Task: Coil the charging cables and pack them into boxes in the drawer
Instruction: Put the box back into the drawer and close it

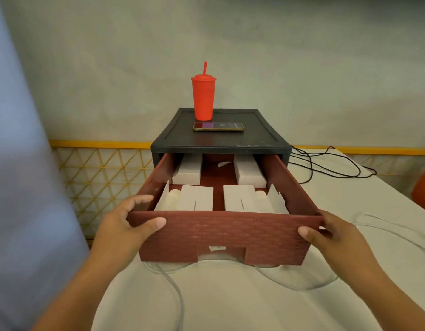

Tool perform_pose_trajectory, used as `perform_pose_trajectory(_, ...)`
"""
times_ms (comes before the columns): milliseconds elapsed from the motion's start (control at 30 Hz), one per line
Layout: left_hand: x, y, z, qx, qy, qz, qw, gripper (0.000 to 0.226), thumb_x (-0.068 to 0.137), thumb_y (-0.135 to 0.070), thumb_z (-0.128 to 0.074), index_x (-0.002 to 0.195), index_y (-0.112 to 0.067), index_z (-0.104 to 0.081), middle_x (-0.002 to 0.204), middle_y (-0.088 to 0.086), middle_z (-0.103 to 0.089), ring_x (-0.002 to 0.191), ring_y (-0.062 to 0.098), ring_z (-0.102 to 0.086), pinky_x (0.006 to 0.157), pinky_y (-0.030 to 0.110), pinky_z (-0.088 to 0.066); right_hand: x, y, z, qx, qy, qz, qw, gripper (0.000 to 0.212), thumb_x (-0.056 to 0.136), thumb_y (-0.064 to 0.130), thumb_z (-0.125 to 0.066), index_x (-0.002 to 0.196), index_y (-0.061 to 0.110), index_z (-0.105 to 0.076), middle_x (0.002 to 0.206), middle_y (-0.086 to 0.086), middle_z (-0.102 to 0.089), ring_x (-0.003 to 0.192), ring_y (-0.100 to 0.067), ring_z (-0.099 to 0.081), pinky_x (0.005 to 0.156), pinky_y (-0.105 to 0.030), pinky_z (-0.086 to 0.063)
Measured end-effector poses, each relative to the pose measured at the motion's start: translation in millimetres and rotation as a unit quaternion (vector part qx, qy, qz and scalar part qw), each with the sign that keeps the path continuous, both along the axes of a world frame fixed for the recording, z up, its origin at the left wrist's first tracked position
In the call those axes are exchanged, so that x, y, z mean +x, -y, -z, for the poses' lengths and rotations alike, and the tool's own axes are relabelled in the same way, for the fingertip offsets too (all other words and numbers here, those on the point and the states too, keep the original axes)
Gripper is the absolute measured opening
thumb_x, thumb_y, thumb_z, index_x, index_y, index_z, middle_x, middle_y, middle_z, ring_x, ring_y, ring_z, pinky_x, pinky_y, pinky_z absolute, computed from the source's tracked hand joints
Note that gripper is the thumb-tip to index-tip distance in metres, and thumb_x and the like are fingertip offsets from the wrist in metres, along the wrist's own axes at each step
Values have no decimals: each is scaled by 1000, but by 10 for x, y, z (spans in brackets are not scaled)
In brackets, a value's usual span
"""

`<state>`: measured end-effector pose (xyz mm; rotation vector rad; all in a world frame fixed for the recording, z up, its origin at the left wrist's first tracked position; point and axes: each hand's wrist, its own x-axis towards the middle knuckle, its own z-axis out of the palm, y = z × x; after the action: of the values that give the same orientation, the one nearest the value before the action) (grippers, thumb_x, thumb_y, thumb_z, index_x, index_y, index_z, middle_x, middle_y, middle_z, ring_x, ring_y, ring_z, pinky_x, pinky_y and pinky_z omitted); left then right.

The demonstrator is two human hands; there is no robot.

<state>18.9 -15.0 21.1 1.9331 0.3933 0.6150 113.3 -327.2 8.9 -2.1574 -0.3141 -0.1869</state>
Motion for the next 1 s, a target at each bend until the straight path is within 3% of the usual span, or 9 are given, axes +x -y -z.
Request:
perform_pose_trajectory(200,277,-90,-18,9,-13,-1,1000,37,77,-9,-73,105,-28,-58,92,-12,-59,80,-1,-55,61,10,-38,239,-140,-29,-22,-1,33,999,20,86,20,-63,106,18,-64,89,3,-64,89,-19,-59,74,-28,-40)
perform_pose_trajectory(333,557,-202,-9,30,-29,-3,999,40,79,-13,-72,114,-26,-57,96,-8,-58,85,5,-56,68,15,-41,470,-265,-53,-26,1,38,999,21,88,21,-61,109,16,-63,90,2,-61,89,-19,-57,78,-29,-43)
perform_pose_trajectory(433,764,-280,18,46,-36,-11,998,47,80,-18,-72,122,-24,-54,110,0,-59,100,18,-58,84,28,-45,659,-336,-52,-29,-4,39,999,22,89,23,-59,109,15,-62,89,3,-58,91,-20,-58,81,-31,-45)
perform_pose_trajectory(633,1090,-300,13,46,-37,-19,998,60,83,-19,-69,136,-25,-42,128,1,-52,112,18,-52,90,26,-39,1003,-469,0,-24,-11,51,998,28,91,24,-56,117,13,-58,109,-4,-63,90,-14,-51,76,-26,-39)
perform_pose_trajectory(833,1321,-317,30,37,-28,-26,999,72,84,-18,-68,144,-25,-28,139,1,-46,122,19,-48,95,28,-37,1211,-561,22,-23,-20,67,997,36,92,27,-54,125,11,-53,120,-9,-61,108,-26,-57,91,-37,-44)
perform_pose_trajectory(1000,1340,-324,130,25,-18,-61,998,87,82,-19,-70,148,-25,-14,142,3,-45,126,21,-47,106,39,-37,1156,-593,58,16,-20,78,997,40,92,25,-54,130,15,-49,124,-5,-58,109,-24,-55,90,-35,-43)
